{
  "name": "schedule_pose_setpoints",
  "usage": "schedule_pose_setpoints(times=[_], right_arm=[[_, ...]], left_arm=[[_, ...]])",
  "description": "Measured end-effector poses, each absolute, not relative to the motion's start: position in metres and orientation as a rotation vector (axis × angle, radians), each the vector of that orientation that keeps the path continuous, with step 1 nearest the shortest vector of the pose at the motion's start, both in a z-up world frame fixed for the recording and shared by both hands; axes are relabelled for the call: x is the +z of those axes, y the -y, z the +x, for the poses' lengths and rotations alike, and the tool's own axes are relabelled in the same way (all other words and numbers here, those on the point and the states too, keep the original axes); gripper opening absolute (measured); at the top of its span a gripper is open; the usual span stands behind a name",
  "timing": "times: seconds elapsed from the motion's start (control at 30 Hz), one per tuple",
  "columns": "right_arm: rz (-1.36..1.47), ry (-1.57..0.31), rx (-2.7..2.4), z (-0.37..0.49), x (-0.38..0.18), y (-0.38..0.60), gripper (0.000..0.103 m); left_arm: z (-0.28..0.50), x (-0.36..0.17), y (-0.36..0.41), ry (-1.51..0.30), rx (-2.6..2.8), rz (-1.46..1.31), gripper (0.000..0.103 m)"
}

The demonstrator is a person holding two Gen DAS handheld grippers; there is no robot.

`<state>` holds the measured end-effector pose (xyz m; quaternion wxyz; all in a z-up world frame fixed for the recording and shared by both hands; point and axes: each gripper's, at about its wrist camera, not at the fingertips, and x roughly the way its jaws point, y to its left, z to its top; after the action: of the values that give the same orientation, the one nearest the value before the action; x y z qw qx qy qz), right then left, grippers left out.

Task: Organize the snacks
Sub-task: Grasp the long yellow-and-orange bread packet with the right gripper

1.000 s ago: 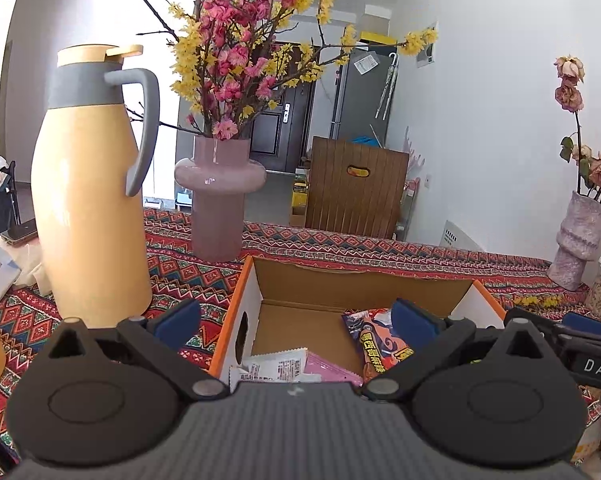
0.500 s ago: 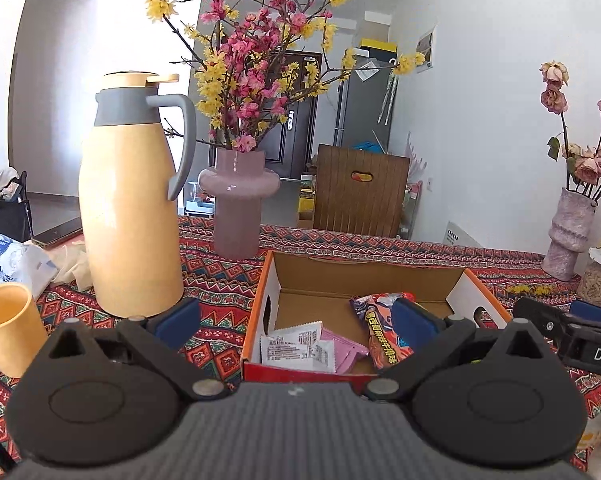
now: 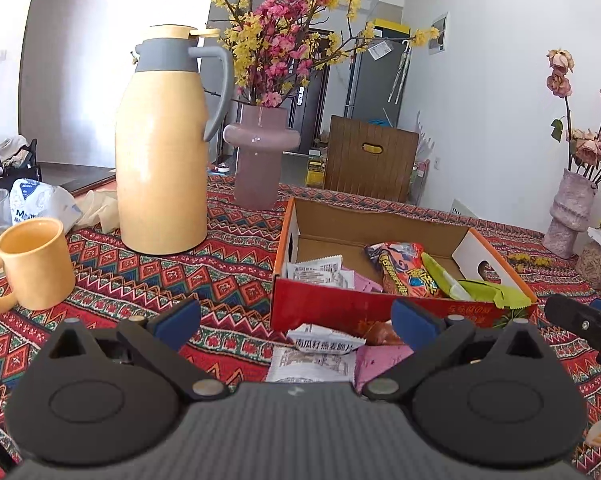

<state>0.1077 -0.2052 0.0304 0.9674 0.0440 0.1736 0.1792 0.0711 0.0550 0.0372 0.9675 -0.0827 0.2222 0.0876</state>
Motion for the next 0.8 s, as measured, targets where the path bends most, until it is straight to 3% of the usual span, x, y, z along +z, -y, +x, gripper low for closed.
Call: schedule_pose_setpoints(times=[0.8], right_arm=[[0.008,-0.577,0.376,0.08,-0.03,0.187,0.103]], left_arm=[[0.047,0.004,-0.061,-0.542,0.148,-0.166,0.103]])
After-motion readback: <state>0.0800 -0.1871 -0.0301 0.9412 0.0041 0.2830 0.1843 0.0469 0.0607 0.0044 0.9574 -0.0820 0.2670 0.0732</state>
